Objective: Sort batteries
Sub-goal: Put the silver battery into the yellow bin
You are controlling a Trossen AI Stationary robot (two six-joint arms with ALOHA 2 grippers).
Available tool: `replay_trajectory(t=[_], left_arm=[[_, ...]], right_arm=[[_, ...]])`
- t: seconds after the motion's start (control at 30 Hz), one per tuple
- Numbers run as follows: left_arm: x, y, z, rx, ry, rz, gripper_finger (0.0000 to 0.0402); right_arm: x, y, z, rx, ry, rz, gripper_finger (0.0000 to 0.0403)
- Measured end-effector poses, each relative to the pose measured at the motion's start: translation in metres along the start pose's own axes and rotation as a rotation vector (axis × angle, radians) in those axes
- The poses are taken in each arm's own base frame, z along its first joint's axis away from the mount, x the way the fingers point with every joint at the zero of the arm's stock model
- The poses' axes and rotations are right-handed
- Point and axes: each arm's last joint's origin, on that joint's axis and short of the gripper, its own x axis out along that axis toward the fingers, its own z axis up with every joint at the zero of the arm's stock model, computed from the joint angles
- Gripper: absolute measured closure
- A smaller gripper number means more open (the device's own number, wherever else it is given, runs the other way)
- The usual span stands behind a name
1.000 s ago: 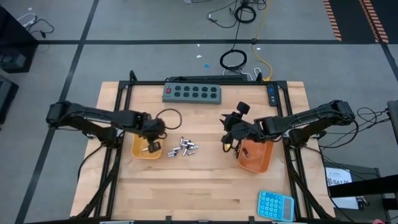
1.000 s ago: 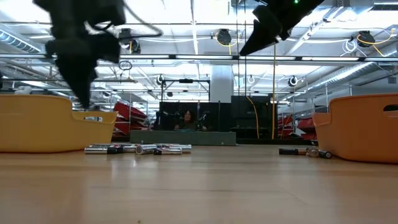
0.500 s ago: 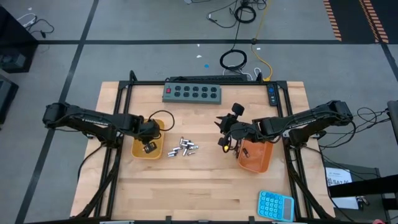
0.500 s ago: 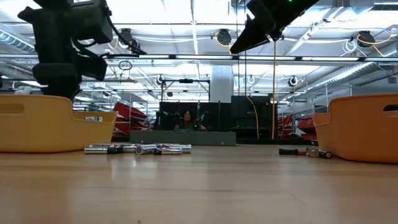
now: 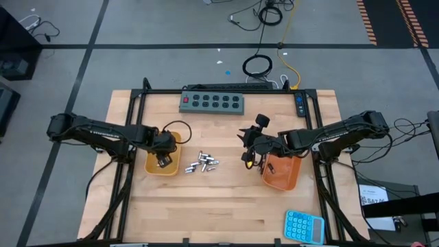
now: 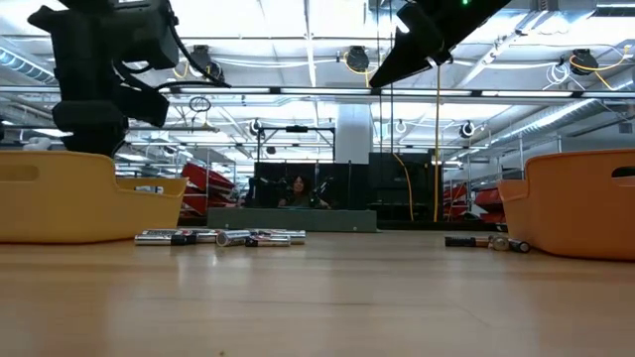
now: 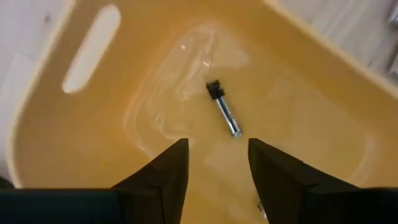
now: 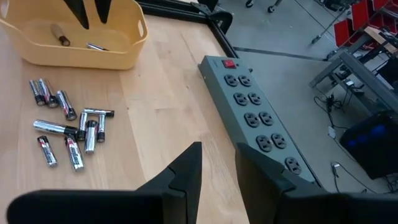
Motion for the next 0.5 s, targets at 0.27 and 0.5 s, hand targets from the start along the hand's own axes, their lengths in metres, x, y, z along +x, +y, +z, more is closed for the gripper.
replay_trajectory(t=[0.27,0.5], left_arm=[[-0.031,-0.021,0.028,0.086,-0.196,0.059,0.0226],[-0.023,-0.079,0.052,0.240,-0.137,-0.003,0.0227]], right_arm=[[0.005,-0.006,0.002,0.051,-0.006,-0.022,0.0312],[0.004,-0.005,0.002,0.044,-0.005,0.003,0.0312]])
